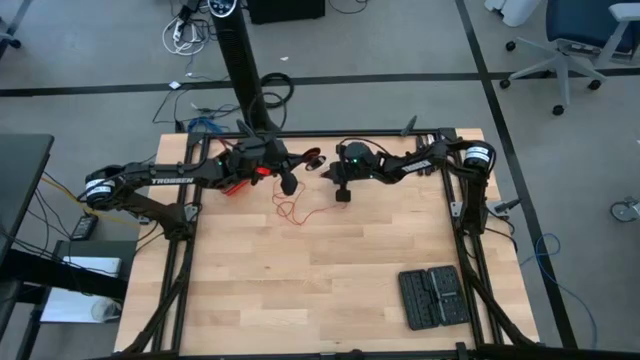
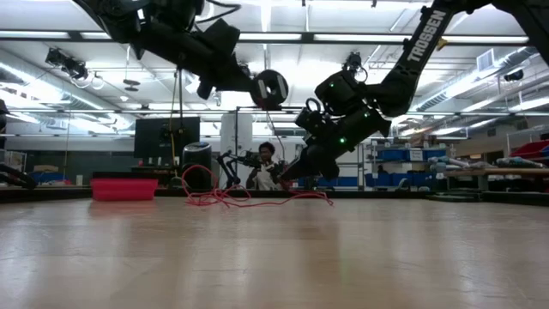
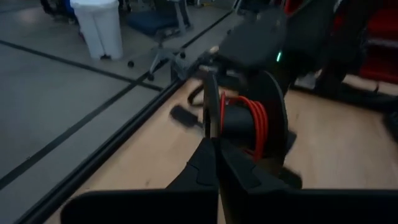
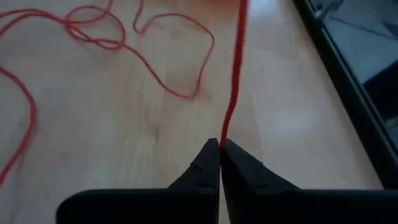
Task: Coil cords
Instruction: Coil the wire to the spool
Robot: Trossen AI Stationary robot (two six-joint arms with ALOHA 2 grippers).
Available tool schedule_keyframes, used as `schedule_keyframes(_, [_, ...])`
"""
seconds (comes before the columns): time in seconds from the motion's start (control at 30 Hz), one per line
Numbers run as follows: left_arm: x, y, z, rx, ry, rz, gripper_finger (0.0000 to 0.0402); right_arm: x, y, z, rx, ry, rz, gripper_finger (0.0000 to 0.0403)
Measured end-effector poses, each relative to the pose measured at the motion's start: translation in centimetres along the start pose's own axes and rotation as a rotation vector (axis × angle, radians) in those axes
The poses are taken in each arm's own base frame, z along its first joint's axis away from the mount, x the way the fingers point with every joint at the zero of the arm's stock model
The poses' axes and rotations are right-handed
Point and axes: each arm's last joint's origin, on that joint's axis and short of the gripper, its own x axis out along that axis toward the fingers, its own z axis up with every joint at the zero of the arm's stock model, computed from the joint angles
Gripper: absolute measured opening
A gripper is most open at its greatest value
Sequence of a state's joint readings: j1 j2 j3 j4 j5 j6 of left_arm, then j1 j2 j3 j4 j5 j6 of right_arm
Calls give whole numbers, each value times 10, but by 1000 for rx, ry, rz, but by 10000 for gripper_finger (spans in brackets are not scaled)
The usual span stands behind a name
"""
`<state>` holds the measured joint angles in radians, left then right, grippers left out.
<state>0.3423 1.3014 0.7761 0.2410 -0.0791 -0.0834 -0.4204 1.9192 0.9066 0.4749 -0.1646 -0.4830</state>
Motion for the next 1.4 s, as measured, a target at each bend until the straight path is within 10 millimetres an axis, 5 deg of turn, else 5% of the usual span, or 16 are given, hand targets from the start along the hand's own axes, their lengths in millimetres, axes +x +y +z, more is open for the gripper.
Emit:
schedule_keyframes(0.67, [-6, 10, -35, 50, 375, 57, 1, -35, -26, 28, 80, -25, -179, 1])
schedule_keyframes(1.4, [-10, 8, -43, 160, 465, -68, 1, -48, -37, 35, 80, -66, -200, 1])
